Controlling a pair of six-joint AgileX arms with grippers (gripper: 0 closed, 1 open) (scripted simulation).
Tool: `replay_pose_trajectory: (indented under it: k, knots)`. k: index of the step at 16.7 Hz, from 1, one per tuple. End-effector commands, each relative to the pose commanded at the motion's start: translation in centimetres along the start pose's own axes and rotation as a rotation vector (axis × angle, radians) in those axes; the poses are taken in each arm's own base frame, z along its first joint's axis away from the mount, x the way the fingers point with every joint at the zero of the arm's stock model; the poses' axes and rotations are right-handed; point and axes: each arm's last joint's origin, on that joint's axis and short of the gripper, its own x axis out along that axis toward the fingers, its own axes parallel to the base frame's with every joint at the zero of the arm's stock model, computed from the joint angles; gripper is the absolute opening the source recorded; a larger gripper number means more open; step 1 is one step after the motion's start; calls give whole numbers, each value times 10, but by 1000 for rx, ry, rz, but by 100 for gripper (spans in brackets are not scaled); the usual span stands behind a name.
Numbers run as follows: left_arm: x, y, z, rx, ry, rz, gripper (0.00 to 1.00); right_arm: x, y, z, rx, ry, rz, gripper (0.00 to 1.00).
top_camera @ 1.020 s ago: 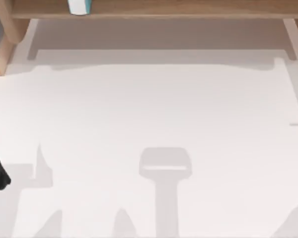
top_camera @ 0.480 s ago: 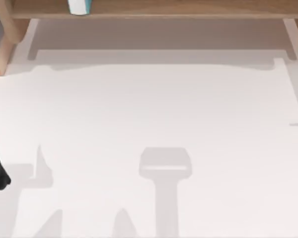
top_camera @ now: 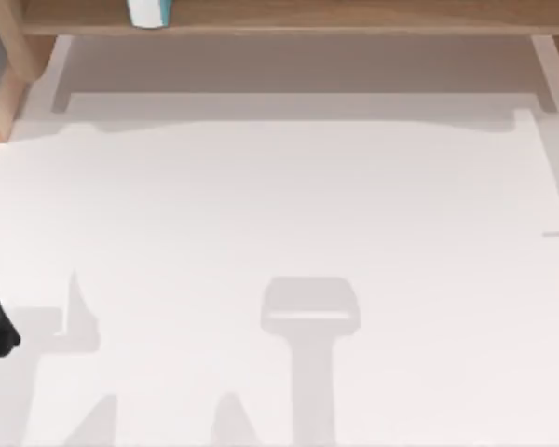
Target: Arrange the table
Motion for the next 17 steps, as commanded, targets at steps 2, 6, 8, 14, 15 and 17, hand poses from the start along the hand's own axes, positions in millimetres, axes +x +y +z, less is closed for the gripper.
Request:
replay_pose_trajectory:
  k: [2,6,8,14,15,17]
  knots:
    - [0,0,0,0,0,0,100,-3,-1,1,1,-8,-9,0]
    - [0,0,0,0,0,0,100,-10,-3,3,0,-33,-35,0]
    - [0,0,0,0,0,0,100,-14,-4,4,-1,-47,-48,0]
    - [0,0,0,0,0,0,100,-23,-6,7,-7,-82,-78,0]
    - [0,0,0,0,0,0,100,-24,-6,8,-8,-85,-81,0]
    - [0,0,0,0,0,0,100,-24,-6,8,-9,-88,-82,0]
